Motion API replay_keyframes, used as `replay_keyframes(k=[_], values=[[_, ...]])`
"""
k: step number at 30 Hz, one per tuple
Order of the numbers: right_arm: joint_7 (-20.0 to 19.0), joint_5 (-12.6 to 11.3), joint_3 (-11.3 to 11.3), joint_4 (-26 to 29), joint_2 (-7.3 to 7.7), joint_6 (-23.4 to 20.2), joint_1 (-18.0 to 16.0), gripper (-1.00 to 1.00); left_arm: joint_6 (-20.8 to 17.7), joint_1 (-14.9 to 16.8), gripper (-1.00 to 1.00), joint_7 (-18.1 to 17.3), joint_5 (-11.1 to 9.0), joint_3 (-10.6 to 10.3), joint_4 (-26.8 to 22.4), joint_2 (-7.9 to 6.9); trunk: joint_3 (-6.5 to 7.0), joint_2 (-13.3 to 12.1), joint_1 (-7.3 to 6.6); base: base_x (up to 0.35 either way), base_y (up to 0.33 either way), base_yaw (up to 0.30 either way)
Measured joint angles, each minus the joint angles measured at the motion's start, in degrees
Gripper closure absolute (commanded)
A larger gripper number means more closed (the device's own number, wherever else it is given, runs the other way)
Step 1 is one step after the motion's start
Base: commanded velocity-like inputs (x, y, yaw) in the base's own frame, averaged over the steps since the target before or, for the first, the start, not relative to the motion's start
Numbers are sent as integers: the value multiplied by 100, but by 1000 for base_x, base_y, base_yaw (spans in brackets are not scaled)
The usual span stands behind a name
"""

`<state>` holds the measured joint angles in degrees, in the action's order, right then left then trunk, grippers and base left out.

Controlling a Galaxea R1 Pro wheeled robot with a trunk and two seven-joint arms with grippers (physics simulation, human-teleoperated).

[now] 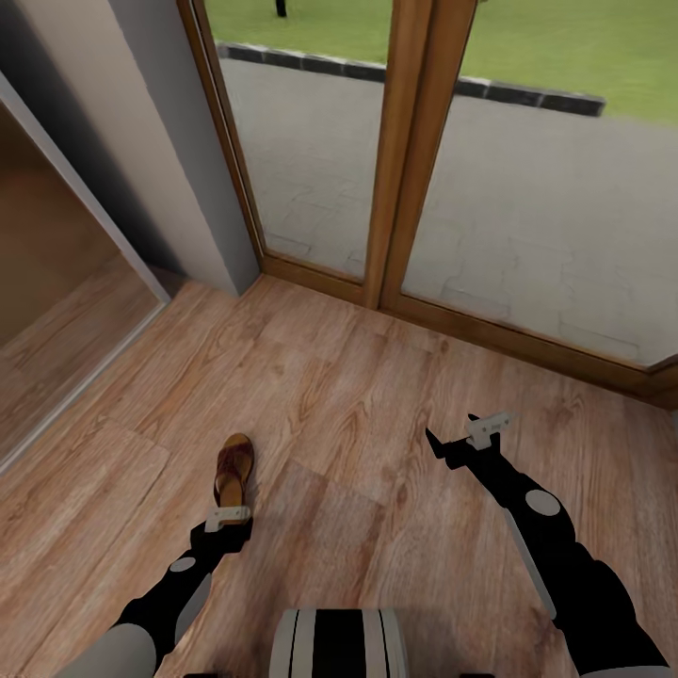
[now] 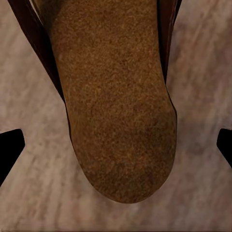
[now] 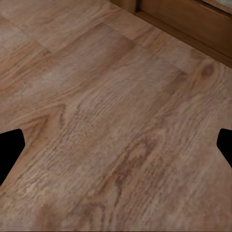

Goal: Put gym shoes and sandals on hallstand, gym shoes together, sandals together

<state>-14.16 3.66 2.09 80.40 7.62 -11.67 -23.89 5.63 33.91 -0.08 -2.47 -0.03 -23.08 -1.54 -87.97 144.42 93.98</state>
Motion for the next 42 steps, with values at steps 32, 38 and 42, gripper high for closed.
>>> replay_keyframes(k=[32, 38, 42], values=[[4, 0, 0, 23, 0, -3, 0, -100, 3, 0, -100, 0, 0, -5, -8, 20, -289, 18, 33, 0, 0, 0], [4, 0, 0, 20, 0, -4, 0, -100, 6, -1, -100, 0, 0, 9, -6, 22, -289, 18, 32, 41, 0, 0], [3, 0, 0, 20, 0, -7, 0, -100, 201, -4, -100, 3, 0, 11, -2, 29, -289, 18, 32, 105, 0, 0]])
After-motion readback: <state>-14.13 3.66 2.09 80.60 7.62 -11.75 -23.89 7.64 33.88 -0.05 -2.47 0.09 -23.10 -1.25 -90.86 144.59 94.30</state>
